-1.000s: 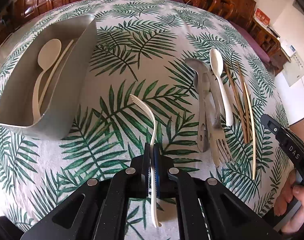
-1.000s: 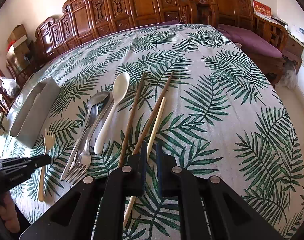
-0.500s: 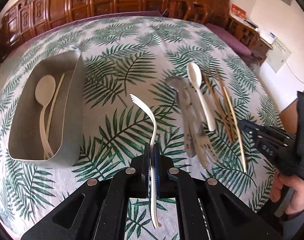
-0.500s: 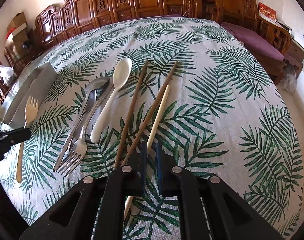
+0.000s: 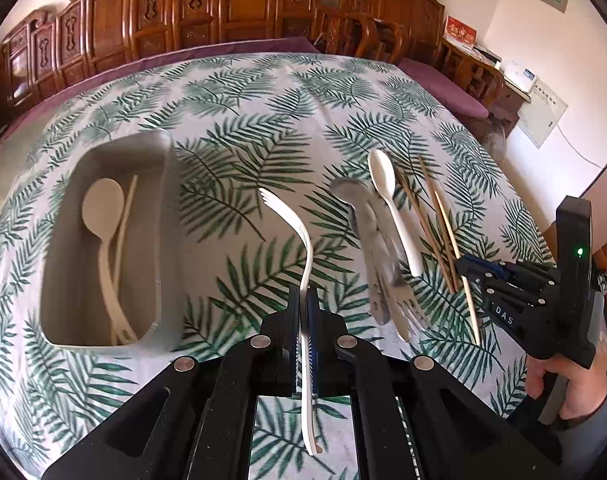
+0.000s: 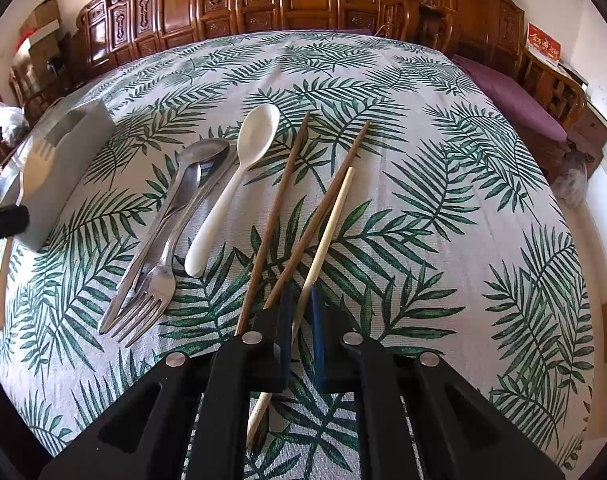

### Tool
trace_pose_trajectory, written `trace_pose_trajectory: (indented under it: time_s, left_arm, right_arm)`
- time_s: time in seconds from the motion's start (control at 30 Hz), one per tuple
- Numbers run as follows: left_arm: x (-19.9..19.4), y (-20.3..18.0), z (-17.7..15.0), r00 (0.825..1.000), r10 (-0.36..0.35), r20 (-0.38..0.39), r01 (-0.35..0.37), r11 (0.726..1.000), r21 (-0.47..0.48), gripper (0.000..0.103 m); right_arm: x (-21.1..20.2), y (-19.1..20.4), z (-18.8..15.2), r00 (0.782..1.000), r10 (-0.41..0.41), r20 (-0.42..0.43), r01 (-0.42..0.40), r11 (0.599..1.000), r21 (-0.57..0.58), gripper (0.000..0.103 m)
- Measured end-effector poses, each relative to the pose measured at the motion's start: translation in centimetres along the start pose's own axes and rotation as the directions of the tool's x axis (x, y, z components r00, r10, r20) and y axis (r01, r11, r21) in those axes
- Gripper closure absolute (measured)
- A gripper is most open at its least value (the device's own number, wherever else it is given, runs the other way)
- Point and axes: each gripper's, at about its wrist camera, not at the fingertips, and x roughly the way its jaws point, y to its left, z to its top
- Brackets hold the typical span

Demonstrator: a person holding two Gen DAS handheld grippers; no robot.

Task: Organize utensils
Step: 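Carry the white fork into the grey tray and open the left tool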

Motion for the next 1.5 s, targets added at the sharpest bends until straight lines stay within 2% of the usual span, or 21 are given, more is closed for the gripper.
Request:
trace_pose_trajectory:
  time_s: [0.23, 0.37, 0.63, 0.9, 1.1, 1.3, 1.5]
  left_arm:
    - [-1.3, 2.6, 1.2, 1.000, 0.006, 0.029, -0.006, 1.000, -0.015, 0.100]
    - [-2.0, 4.3, 2.1, 0.999, 0.002, 0.053, -0.001, 1.000, -0.027, 0.100]
    - [-2.4, 7.5, 3.1, 0.996, 0.026, 0.081, -0.023, 0.999, -0.036, 0.100]
    - [-1.2, 11.1, 3.5, 0.995, 0.068, 0.073, -0.064, 0.996, -0.058, 0.100]
    - [0.3, 13.7, 3.6, 0.993, 0.105, 0.063, -0.098, 0.990, -0.099, 0.100]
    - [1.7, 14.5, 3.4, 0.994, 0.098, 0.052, -0.092, 0.989, -0.116, 0.100]
    - [3.2, 15.5, 3.3, 0.998, 0.068, 0.016, -0.065, 0.986, -0.152, 0.100]
  right_arm:
    - [-0.2, -1.2, 0.0, 1.000, -0.003, -0.007, 0.003, 0.999, 0.049, 0.096]
    - [-1.1, -2.2, 0.3, 0.999, 0.005, 0.032, -0.008, 0.996, 0.086, 0.097]
    - [-3.0, -1.3, 1.1, 0.995, 0.029, 0.100, -0.037, 0.996, 0.076, 0.097]
    - [-5.6, 2.4, 2.6, 0.983, 0.066, 0.170, -0.065, 0.998, -0.010, 0.097]
    - [-6.2, 6.2, 4.4, 0.973, 0.135, 0.187, -0.126, 0.990, -0.060, 0.097]
    - [-6.8, 10.1, 6.1, 0.958, 0.202, 0.203, -0.181, 0.976, -0.120, 0.097]
    - [-6.7, 12.6, 6.7, 0.953, 0.235, 0.191, -0.208, 0.967, -0.148, 0.097]
